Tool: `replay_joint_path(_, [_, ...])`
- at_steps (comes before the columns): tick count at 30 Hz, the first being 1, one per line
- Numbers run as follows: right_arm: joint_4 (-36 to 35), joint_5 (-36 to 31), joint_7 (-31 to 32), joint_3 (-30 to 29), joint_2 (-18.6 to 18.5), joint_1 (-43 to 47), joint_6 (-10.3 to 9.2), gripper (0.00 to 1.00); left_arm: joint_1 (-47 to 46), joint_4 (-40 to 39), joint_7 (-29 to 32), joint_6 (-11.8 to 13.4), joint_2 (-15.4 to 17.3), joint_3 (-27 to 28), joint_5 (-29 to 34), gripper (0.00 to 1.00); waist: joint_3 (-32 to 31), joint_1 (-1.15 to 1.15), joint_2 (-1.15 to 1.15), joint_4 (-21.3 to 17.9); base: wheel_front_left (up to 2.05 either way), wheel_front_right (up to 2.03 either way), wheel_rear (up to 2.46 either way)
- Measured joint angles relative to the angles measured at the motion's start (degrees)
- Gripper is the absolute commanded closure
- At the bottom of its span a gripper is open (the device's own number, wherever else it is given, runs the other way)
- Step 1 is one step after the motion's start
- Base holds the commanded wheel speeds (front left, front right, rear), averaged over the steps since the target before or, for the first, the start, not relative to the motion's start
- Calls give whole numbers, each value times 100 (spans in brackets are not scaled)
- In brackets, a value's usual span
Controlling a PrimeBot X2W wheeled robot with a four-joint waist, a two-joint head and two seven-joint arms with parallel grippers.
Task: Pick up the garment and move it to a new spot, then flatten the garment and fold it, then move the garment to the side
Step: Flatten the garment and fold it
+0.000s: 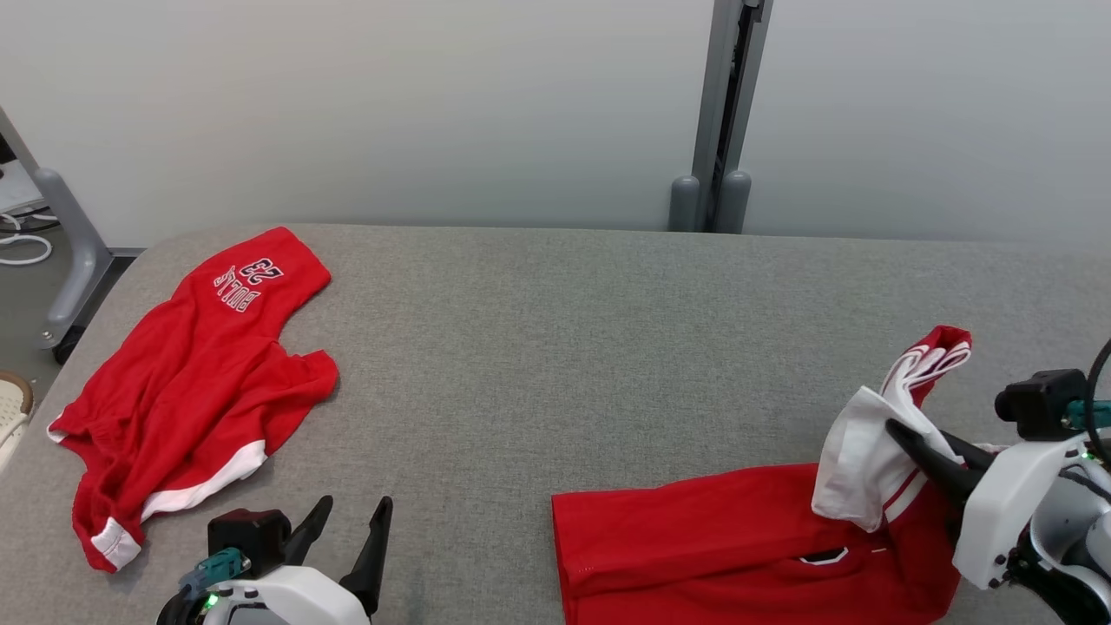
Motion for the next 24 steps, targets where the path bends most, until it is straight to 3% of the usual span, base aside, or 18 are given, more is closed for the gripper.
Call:
replay_joint_path(5, [-513,-541,425,-132,166,257,0,100,25,48,-11,-5,-42,36,-18,0,-26,0,0,168,0,0,0])
replay_joint_path(12, [-906,-878,867,-252,1031,665,0,100,47,126,-26,-60,-123,69,-10,0,-36,0,0,446,0,0,0])
replay_joint_path(18, [-494,-876,846,-392,1679,721,0,100,20,202,-23,-113,-175,48,12,0,-49,0,0,724,0,0,0])
replay_joint_path(24, [-16,-884,864,-272,1974,748,0,100,10,260,21,-140,-180,30,15,0,-74,0,0,1025,0,0,0])
